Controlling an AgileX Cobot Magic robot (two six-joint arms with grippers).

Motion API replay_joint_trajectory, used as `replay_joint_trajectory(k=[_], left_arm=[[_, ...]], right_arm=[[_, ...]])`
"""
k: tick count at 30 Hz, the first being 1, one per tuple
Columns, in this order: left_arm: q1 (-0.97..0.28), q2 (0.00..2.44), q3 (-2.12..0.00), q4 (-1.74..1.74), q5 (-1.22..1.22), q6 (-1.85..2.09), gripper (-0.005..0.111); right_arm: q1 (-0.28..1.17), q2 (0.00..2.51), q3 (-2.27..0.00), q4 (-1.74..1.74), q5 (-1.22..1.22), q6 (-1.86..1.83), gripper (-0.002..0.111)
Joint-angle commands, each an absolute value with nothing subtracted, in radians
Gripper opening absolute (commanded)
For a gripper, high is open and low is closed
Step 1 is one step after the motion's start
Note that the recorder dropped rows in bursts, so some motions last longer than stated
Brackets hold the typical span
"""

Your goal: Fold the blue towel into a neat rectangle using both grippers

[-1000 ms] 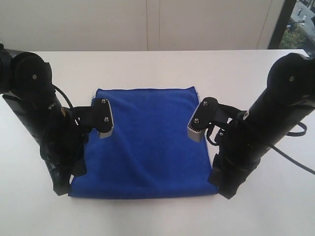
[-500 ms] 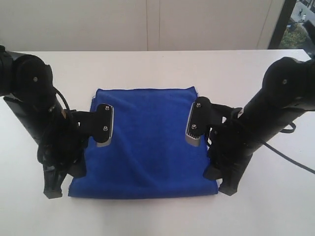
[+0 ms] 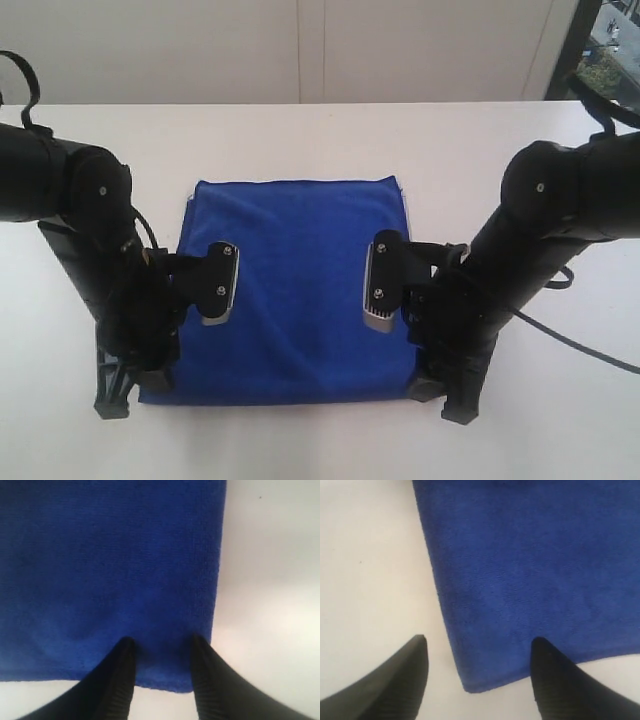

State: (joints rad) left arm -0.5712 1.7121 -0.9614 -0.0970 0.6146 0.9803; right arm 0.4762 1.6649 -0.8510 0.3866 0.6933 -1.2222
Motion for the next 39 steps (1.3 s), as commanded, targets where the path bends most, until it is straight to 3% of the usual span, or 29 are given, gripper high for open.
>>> replay_joint_trajectory(k=[1, 22, 39], left_arm=[[-0.572, 1.744, -0.956, -0.105, 0.626, 0.995, 0.043], [-0.572, 1.734, -0.956, -0.103, 0.625, 1.003, 0.043], [-0.572, 1.643, -0.956, -0.096, 0.660, 1.031, 0.043]], right_arm=[[0.480, 1.683, -0.848, 0.399, 0.710, -1.237, 0.057], [0.480, 1.815, -0.848, 0.403, 0.710, -1.235, 0.057], [0.480, 1.745, -0.848, 0.403, 0.710, -1.235, 0.057]])
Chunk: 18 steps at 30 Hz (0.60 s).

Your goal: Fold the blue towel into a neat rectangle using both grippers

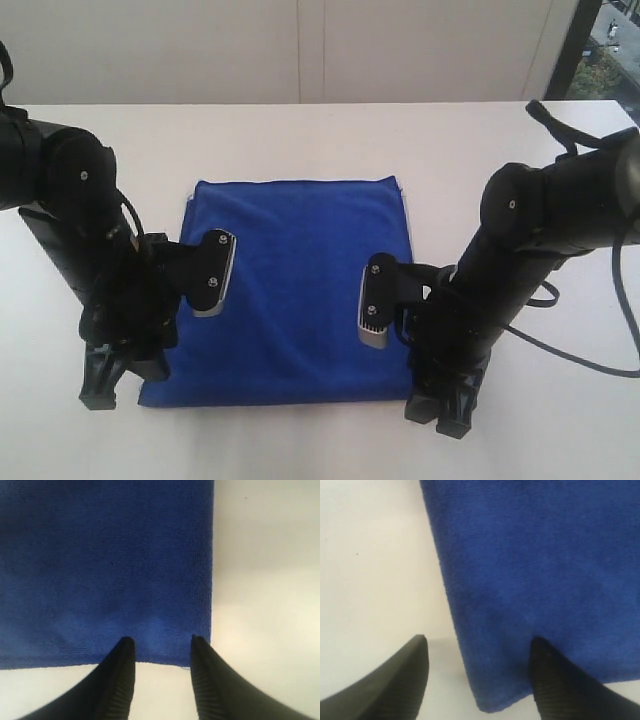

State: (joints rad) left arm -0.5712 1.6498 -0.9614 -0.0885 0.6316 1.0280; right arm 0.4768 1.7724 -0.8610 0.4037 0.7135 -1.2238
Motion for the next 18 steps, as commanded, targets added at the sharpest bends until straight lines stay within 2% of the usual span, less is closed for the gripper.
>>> replay_joint_trajectory(k=[1, 9, 18], left_arm=[[-0.572, 1.645, -0.956, -0.102, 0.660, 1.031, 0.043], [-0.572, 1.647, -0.876, -0.148, 0.596, 1.128, 0.043], [-0.572, 1.682, -0.848, -0.185, 0.536, 1.179, 0.043]], right_arm=[[0.480, 1.730, -0.848, 0.401, 0.710, -1.235, 0.057], [0.480, 1.688, -0.848, 0.362, 0.710, -1.226, 0.057], [0.480, 1.747, -0.848, 0.369, 0.706, -1.226, 0.057]])
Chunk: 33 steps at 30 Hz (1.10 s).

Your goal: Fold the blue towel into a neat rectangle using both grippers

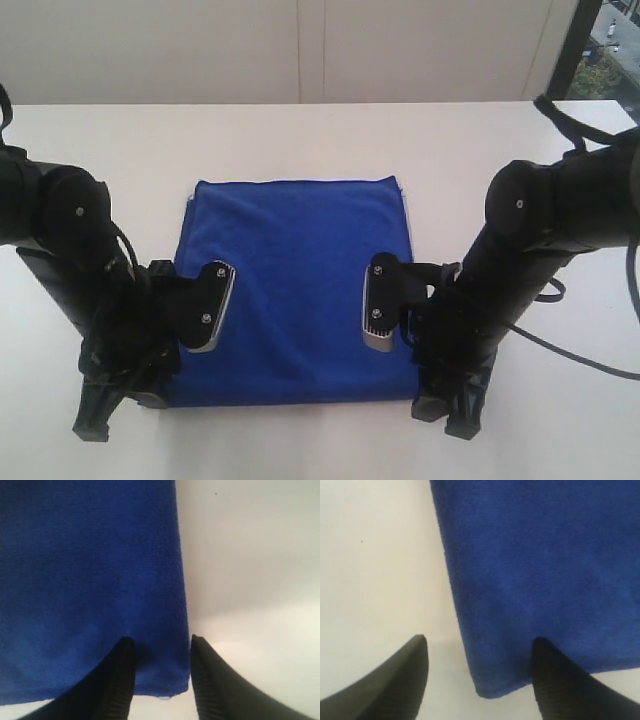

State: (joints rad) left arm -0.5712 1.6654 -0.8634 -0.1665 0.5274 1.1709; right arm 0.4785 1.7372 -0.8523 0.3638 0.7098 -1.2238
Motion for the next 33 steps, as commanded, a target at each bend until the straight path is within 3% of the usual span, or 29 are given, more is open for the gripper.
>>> replay_joint_trajectory(k=[1, 3, 7, 10, 12, 25, 33], left_arm=[[-0.572, 1.695, -0.848, -0.185, 0.534, 1.179, 0.043], [-0.572, 1.704, -0.848, -0.185, 0.530, 1.179, 0.043], [-0.572, 1.704, -0.848, -0.185, 0.515, 1.179, 0.037], [-0.572, 1.704, -0.848, -0.185, 0.495, 1.179, 0.009], [-0.572, 1.704, -0.848, -0.185, 0.489, 1.179, 0.000], [-0.572, 1.560, -0.852, -0.185, 0.491, 1.012, 0.000], [-0.572, 1.535, -0.852, -0.185, 0.691, 0.938, 0.000]], right_arm=[[0.480, 1.749, -0.848, 0.369, 0.706, -1.226, 0.057], [0.480, 1.749, -0.848, 0.369, 0.706, -1.226, 0.056], [0.480, 1.749, -0.848, 0.370, 0.709, -1.226, 0.037], [0.480, 1.749, -0.848, 0.370, 0.709, -1.226, 0.013], [0.480, 1.749, -0.848, 0.370, 0.709, -1.226, 0.000], [0.480, 1.630, -0.848, 0.368, 0.766, -1.092, 0.000], [0.480, 1.608, -0.848, 0.366, 0.898, -1.007, 0.000]])
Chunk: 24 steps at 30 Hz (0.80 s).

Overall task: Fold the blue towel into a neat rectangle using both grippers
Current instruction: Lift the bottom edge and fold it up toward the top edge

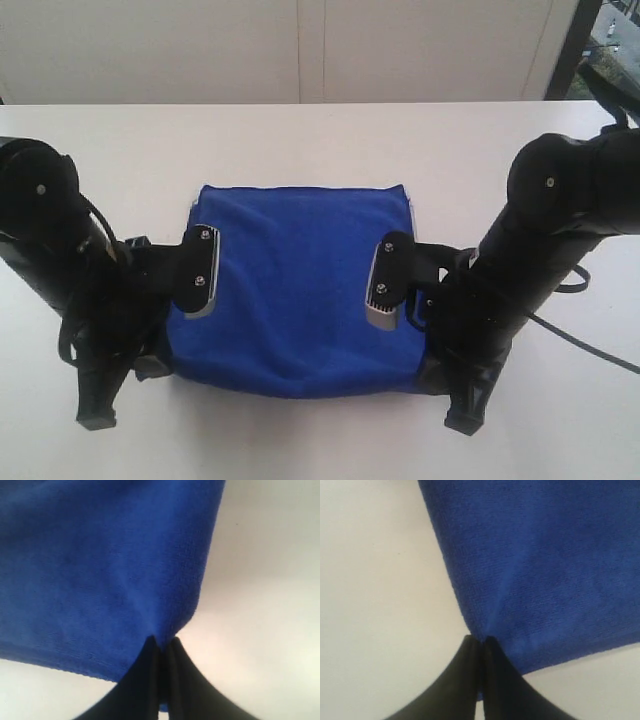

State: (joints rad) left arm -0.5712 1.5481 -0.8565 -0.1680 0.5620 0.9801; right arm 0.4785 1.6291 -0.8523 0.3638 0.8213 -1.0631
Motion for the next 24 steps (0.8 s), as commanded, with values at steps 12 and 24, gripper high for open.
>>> replay_joint_trajectory(k=[12, 24], left_arm=[[-0.570, 1.535, -0.895, -0.221, 0.774, 0.894, 0.000], [-0.570, 1.537, -1.055, 0.025, 0.678, 0.625, 0.000]], right_arm=[[0.480, 1.487, -0.848, 0.309, 0.851, -1.002, 0.000], [0.478, 1.476, -0.871, 0.141, 0.547, -0.792, 0.000]])
